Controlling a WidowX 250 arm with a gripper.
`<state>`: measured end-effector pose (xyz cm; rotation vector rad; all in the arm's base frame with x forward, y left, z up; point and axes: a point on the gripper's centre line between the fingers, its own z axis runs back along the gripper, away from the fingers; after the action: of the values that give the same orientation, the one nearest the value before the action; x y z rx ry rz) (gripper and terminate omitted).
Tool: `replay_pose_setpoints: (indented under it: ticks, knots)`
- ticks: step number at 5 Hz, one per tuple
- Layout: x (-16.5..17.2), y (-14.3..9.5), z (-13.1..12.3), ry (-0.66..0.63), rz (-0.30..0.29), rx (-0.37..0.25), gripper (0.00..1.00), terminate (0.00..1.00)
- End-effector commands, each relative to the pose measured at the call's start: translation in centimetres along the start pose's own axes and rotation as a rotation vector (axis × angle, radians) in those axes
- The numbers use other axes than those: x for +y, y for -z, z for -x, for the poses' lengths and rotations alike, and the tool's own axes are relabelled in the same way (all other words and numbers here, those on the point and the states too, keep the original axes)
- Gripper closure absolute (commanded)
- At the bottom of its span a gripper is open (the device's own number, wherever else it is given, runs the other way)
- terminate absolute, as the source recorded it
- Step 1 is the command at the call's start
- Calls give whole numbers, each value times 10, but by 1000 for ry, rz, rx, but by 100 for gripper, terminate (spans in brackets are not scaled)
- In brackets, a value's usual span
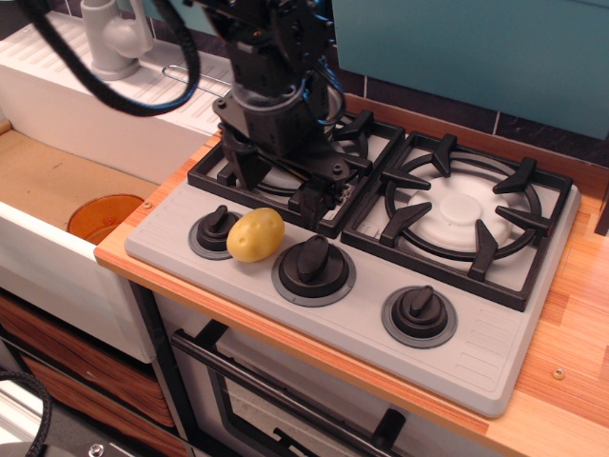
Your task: Put potato in pot or pan an put pot or pan on stove
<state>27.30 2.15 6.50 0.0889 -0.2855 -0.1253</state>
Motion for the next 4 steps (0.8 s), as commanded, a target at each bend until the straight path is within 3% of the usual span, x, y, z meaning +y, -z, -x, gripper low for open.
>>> replay_pose_setpoints:
  ticks: [1,4]
  knots:
    - [17,-3,-2,23,-7,-65,0,0]
    - [14,21,12,9,2,-103,0,0]
